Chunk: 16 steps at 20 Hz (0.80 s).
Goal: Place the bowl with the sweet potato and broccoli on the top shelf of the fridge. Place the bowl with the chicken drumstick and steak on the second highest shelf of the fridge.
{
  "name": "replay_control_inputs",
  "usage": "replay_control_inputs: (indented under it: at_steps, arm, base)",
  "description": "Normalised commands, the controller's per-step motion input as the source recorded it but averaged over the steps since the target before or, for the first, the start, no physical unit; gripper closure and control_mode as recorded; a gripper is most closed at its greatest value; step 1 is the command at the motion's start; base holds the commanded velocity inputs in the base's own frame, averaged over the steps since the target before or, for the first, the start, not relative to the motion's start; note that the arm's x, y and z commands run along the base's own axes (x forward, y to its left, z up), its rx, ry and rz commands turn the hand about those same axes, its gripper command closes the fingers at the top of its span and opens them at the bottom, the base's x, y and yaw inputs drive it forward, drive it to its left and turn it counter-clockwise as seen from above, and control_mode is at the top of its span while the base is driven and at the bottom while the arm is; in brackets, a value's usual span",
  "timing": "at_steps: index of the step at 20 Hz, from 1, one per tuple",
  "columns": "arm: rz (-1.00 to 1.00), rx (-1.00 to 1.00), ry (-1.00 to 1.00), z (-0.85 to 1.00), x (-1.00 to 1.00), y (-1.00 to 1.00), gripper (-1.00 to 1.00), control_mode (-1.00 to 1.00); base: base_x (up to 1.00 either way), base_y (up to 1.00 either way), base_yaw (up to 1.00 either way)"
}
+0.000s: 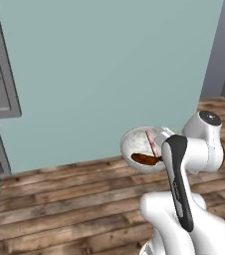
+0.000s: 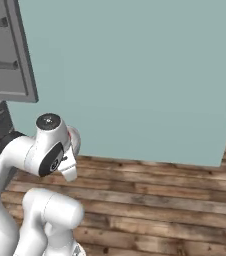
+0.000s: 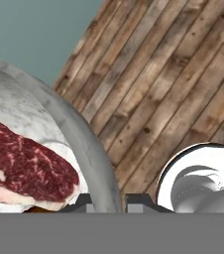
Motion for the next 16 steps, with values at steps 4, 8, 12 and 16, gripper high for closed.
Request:
replay_control_inputs:
  at_steps: [4,8,12,16]
  arm:
    - [0.0,0.0,0.0,0.0,0.0,0.0,1.0,1.0]
    - [0.0,0.0,0.0,0.0,0.0,0.0,1.0,1.0]
    - [0.0,0.0,0.0,0.0,0.0,0.0,1.0,1.0]
    - [0.0,0.0,0.0,0.0,0.0,0.0,1.0,1.0]
  base:
    - [1.0,-0.48,0.0]
    - [1.0,-0.4,0.0]
    - [1.0,-0.37,0.0]
    - [1.0,-0.31,0.02]
